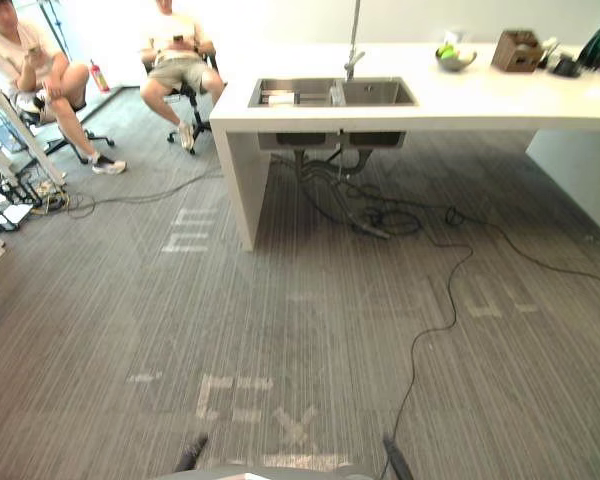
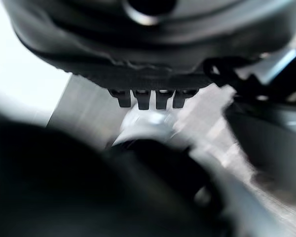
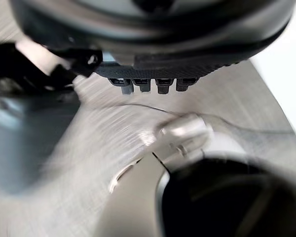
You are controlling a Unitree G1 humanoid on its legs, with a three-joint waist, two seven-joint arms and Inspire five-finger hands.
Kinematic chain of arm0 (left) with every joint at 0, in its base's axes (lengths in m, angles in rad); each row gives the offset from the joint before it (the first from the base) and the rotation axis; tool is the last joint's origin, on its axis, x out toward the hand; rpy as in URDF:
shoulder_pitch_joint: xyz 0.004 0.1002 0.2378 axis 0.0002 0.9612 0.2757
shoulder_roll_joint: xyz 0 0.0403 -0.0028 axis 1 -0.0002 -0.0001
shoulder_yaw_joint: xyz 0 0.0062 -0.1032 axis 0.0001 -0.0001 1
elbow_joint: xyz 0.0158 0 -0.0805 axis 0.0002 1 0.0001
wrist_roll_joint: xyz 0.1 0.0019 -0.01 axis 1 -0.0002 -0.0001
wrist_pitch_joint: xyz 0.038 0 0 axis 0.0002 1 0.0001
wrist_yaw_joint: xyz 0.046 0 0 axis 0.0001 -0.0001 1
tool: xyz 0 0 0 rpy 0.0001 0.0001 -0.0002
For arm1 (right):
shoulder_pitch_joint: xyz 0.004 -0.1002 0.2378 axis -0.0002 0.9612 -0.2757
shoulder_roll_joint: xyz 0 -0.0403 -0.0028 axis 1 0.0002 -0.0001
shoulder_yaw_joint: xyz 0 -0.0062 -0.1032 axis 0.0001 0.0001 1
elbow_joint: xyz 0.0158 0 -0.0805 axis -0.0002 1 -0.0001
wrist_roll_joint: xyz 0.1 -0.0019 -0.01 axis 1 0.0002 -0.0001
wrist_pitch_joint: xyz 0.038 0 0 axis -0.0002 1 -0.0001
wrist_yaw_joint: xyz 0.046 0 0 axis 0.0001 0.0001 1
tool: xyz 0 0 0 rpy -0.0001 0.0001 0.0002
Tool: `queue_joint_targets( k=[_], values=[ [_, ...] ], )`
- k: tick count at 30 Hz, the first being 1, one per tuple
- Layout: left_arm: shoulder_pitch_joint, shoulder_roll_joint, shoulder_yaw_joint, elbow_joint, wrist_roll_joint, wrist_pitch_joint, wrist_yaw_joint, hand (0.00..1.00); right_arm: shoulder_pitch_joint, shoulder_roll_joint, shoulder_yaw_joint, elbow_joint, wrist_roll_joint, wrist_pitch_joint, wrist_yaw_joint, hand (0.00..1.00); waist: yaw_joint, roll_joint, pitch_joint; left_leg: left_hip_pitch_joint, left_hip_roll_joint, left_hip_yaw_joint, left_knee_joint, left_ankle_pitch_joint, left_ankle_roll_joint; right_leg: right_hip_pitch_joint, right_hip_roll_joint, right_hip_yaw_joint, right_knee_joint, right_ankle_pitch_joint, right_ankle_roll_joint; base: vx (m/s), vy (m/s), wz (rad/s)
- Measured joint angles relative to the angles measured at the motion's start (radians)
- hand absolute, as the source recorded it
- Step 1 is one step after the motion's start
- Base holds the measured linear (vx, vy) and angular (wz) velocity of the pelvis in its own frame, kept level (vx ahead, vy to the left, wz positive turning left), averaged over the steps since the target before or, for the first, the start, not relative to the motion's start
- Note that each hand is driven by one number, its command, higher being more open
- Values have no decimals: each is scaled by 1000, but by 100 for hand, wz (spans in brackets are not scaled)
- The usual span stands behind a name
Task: Walk over to the sink, pick up the cup, carry it to the dishwasher, place the cup inside the dishwasher, then close the dishwasher door
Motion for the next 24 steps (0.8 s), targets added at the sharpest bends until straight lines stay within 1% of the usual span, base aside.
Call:
queue_joint_targets(
  k=[1, 2, 4, 5, 7, 9, 10, 11, 13, 17, 18, 19, 22, 24],
  values=[
    [-6, 1, 18, 0, -2, -9, 2, 100, -2, 3, -12, 3, -3, -3, 0, 100, 1, 1, 4, 4, 0, 11, -29, 18, 0, 4, 2, -3, -25, 17, 0, 78, 7, -2],
    [-15, 7, 28, 0, -23, -34, 2, 100, -7, 9, -27, 21, -10, -21, -2, 100, 3, -2, 8, 25, -3, 19, -68, 44, 6, 23, 6, -5, -61, 44, -5, 100, 9, -7],
    [-27, 7, 26, 10, -53, -58, 12, 100, -21, 16, -38, 23, -13, -46, -2, 100, 0, -2, 16, 64, -3, 31, -88, 44, 3, 56, 8, -3, -85, 51, 5, 92, 12, -20],
    [-35, 12, 27, 22, -53, -65, 21, 100, -29, 20, -38, 21, -20, -57, 0, 100, -7, -7, 20, 85, -5, 35, -104, 44, 2, 71, 9, -4, -95, 51, 5, 69, 13, -15],
    [-52, 11, 26, 21, -16, -76, 27, 100, -31, 20, -39, 22, -9, -70, 2, 100, -6, -6, 23, 98, -8, 34, -115, 43, 1, 87, 8, -9, -107, 51, 8, 38, 12, 1],
    [-60, -2, 27, 18, 6, -106, 45, 100, -33, 19, -41, 22, 21, -73, 0, 100, -7, -7, 25, 103, -9, 35, -123, 44, -1, 88, 8, -8, -114, 51, 11, 30, 8, -3],
    [-65, -7, 29, 16, 6, -136, 55, 100, -42, 19, -41, 21, 24, -73, 2, 100, -7, -2, 31, 108, -8, 38, -129, 44, -4, 89, 9, -9, -114, 51, 14, 14, -5, -10],
    [-64, -12, 30, 5, 4, -161, 68, 100, -54, 20, -40, 17, 24, -73, 7, 100, -6, -3, 36, 109, -7, 43, -133, 45, -5, 89, 10, -9, -114, 51, 18, 10, -7, -10],
    [-64, -19, 27, -22, -18, -177, 87, 100, -82, 20, -30, 9, 22, -73, 26, 100, -6, -3, 38, 110, -7, 43, -139, 47, -8, 88, 10, -14, -116, 52, 23, 3, -6, -2],
    [-78, -32, 26, -55, -35, -147, 133, 100, -132, 30, -6, -28, 22, -84, 48, 100, -6, -2, 43, 117, -9, 32, -142, 47, -11, 99, 7, -41, -116, 50, 39, -2, -12, 9],
    [-79, -35, 26, -56, -35, -147, 138, 100, -137, 31, -6, -29, 20, -91, 49, 100, -2, -2, 44, 123, -8, 30, -145, 47, -14, 105, 6, -54, -115, 47, 52, 5, -13, 13],
    [-77, -36, 26, -56, -39, -150, 139, 100, -140, 32, -6, -29, 18, -96, 49, 100, 3, -2, 45, 128, -8, 29, -147, 46, -15, 110, 6, -59, -114, 44, 56, 2, -10, 10],
    [-72, -36, 25, -56, -56, -153, 140, 100, -143, 37, -11, -29, 11, -109, 46, 100, 2, -2, 47, 134, -10, 28, -148, 42, -21, 116, 2, -72, -111, 41, 61, 1, -3, 2],
    [-73, -37, 23, -56, -30, -163, 132, 100, -142, 41, -19, -29, 12, -111, 46, 100, 2, -2, 48, 134, -10, 25, -148, 41, -23, 117, 1, -81, -108, 40, 62, -6, -7, 2]
  ],
)
